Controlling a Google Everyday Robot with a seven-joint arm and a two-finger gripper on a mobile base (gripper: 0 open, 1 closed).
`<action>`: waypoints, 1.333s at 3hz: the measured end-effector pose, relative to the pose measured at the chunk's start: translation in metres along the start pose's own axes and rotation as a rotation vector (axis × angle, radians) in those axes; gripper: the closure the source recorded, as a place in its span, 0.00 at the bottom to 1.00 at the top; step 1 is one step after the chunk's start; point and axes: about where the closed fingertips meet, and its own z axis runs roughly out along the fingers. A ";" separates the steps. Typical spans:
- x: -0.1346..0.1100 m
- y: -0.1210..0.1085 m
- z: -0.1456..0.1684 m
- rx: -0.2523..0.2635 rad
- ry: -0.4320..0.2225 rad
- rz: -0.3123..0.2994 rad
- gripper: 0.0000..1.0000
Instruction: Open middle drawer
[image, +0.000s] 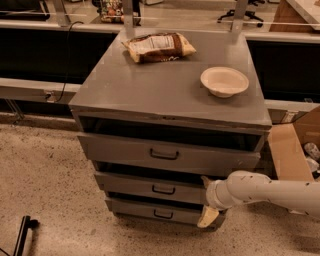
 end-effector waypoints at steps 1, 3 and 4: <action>0.007 -0.011 0.014 -0.013 -0.003 0.015 0.21; 0.013 0.005 0.022 -0.054 -0.008 0.027 0.54; 0.011 0.013 0.017 -0.063 -0.013 0.023 0.49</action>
Offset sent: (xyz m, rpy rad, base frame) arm 0.0154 -0.0057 -0.0370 0.0165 0.0685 -0.0067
